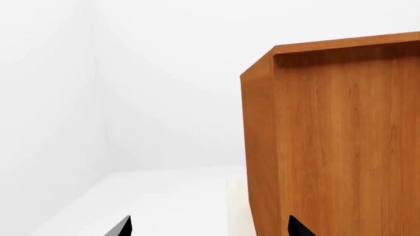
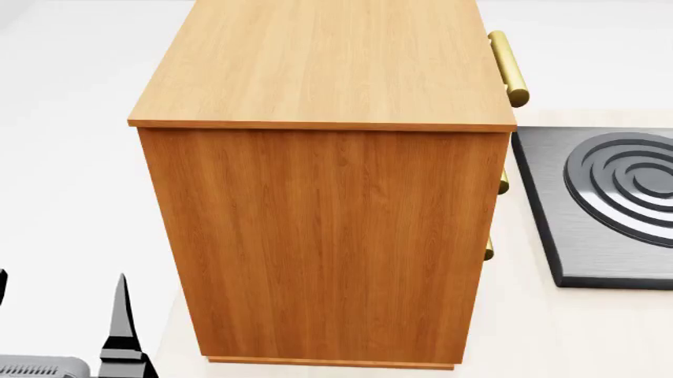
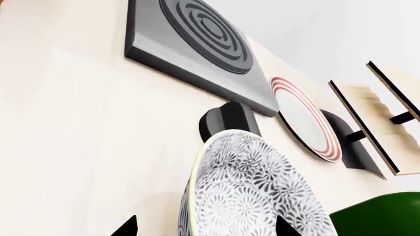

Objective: Put the bowl on the top of the cabinet.

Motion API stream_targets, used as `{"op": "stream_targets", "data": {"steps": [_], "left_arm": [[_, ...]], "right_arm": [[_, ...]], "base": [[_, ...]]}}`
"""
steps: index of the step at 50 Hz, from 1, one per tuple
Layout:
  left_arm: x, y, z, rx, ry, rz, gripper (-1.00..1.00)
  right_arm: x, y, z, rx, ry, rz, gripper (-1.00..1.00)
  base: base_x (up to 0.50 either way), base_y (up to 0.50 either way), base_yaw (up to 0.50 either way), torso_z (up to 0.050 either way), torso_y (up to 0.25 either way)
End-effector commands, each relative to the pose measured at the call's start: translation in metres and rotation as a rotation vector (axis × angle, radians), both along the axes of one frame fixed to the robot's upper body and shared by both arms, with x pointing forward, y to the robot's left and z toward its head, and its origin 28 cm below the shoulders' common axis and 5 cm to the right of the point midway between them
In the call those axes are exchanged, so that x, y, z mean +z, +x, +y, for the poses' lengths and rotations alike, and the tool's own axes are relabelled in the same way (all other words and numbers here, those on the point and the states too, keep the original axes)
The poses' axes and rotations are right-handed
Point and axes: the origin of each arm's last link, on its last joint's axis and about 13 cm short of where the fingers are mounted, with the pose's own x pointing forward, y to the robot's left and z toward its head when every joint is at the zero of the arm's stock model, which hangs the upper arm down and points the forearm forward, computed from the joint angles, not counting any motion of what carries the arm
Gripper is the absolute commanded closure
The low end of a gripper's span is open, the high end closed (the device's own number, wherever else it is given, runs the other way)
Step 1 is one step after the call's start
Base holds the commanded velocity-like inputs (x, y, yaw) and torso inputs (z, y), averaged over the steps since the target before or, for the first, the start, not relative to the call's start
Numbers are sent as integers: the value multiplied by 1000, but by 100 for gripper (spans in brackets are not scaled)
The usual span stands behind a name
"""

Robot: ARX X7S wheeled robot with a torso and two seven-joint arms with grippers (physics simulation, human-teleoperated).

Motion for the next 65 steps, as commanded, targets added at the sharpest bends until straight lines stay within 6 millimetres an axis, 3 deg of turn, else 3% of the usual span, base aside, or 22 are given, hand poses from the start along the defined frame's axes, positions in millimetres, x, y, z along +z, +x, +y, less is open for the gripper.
{"op": "stream_targets", "data": {"steps": [1,65], "left_arm": [[0,0,0,0,-1,0,-100],[0,0,0,1,-3,0,-100]], "right_arm": [[-1,0,0,-1,-1,2,-100],[-7,3,-2,-11,-4,10,-100]], "base": [[0,0,0,0,0],[0,0,0,0,0]]}}
